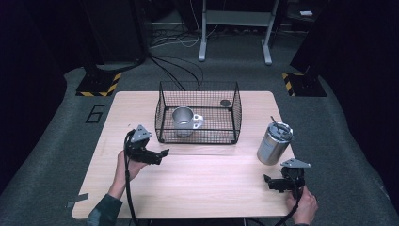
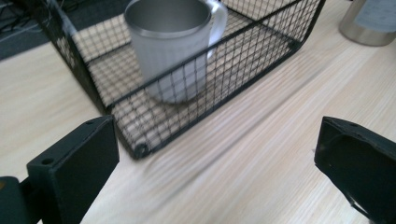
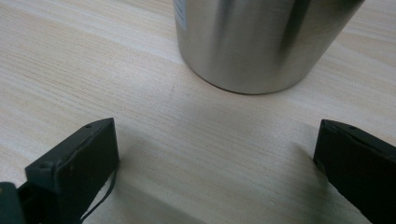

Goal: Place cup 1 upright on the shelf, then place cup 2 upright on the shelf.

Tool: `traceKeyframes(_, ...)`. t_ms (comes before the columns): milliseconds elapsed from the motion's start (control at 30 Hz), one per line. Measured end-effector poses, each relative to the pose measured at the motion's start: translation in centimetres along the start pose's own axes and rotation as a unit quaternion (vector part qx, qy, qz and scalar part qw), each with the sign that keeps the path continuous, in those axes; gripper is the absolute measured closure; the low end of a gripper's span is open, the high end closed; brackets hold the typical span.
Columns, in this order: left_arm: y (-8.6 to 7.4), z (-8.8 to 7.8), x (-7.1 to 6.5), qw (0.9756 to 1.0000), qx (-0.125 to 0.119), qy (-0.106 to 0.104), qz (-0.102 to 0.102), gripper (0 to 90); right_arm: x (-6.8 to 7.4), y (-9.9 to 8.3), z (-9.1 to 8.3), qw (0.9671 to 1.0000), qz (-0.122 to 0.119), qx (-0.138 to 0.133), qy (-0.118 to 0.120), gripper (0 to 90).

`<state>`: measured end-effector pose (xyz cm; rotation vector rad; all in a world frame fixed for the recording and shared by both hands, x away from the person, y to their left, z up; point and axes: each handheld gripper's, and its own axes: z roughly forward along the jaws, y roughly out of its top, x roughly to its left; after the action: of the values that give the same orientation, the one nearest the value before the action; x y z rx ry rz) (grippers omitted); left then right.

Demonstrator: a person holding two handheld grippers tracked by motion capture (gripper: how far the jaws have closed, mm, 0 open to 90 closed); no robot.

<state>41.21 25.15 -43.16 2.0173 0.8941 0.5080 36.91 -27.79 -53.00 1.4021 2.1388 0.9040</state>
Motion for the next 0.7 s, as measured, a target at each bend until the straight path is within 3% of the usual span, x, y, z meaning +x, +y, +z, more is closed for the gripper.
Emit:
traceKeyframes(100,-1.6,0.1,0.7,0.9998,0.012,0.003,-0.017,0.2,0.0,0.0,0.0,1.0000,-0.003,0.000,0.000,0.0)
traceKeyframes(233,-4.1,0.5,1.9,0.9984,0.038,0.029,-0.031,0.1,0.0,0.0,0.0,1.0000,0.000,0.000,0.000,0.0)
traceKeyframes(367,-6.8,1.3,3.8,0.9948,0.069,0.038,-0.065,0.1,0.0,0.0,0.0,1.0000,-0.001,0.000,0.000,0.0)
traceKeyframes(433,-8.1,1.8,4.9,0.9917,0.087,0.039,-0.086,0.0,0.0,0.0,0.0,1.0000,-0.001,0.000,0.000,0.0)
traceKeyframes(500,-9.0,2.2,5.4,0.9904,0.084,0.063,-0.090,0.0,0.0,0.0,0.0,1.0000,-0.001,0.000,0.000,0.0)
traceKeyframes(567,-9.7,2.6,5.9,0.9871,0.113,0.073,-0.087,0.0,0.0,0.0,0.0,1.0000,0.000,0.000,0.000,0.0)
traceKeyframes(600,-10.0,2.7,6.0,0.9877,0.106,0.086,-0.075,0.0,0.0,0.0,0.0,1.0000,-0.001,0.000,0.000,0.0)
traceKeyframes(667,-10.4,2.7,6.4,0.9890,0.087,0.089,-0.080,0.0,0.0,0.0,0.0,1.0000,-0.001,0.001,0.001,0.0)
traceKeyframes(700,-10.3,2.5,6.6,0.9887,0.095,0.085,-0.078,0.0,0.0,0.0,0.0,1.0000,-0.002,0.001,0.000,0.0)
